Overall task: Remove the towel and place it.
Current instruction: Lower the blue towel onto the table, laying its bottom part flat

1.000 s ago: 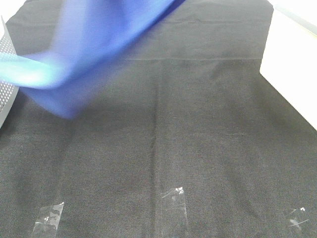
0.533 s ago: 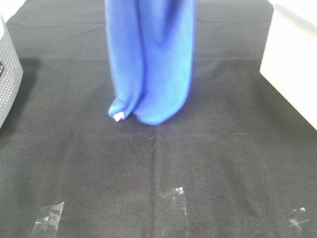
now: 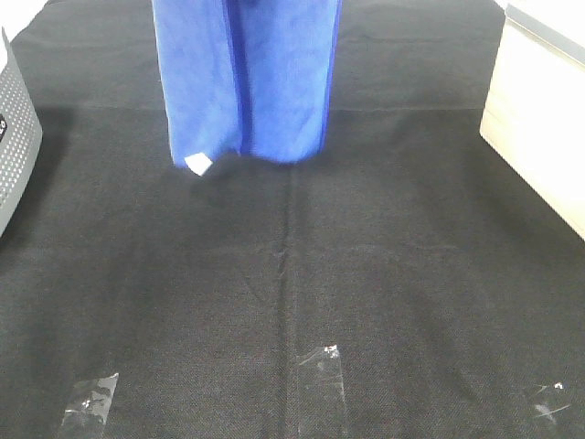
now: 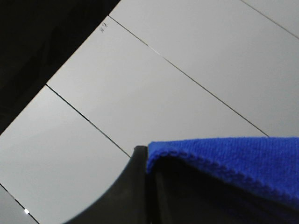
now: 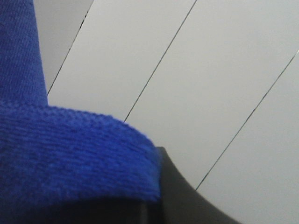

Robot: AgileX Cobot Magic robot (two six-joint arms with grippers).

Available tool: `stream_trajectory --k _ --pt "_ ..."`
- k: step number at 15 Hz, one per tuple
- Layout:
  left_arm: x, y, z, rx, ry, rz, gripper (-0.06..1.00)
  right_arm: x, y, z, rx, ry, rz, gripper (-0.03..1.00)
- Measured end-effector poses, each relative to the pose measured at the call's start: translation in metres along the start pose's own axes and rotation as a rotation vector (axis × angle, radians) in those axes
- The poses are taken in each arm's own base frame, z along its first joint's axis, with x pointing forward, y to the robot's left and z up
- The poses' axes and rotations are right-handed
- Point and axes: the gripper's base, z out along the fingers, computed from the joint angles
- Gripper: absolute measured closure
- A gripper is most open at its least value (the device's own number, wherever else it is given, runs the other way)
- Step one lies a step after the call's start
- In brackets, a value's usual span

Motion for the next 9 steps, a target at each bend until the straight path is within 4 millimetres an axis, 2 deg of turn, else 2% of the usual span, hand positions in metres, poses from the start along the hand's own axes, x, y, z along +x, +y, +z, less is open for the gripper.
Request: stream_trajectory --k 3,5,7,9 --pt "0.005 -0.004 0.005 -0.061 -0.072 -0.007 0.94 0.001 0.002 0.004 0.008 -0.040 -0.003 0.96" --pt "0.028 -0.002 0.008 -0.084 -0.037 -0.033 0.94 0.007 -0.002 0.007 0.021 -0.030 -0.031 0.96" --pt "0.049 0.000 0.010 -0.113 -0.012 -0.073 0.94 0.023 -0.015 0.012 0.056 -0.013 -0.045 0.96" --pt "0.057 -0.005 0.013 -0.123 -0.007 -0.099 0.94 0.034 -0.021 0.017 0.076 -0.009 -0.051 0.96"
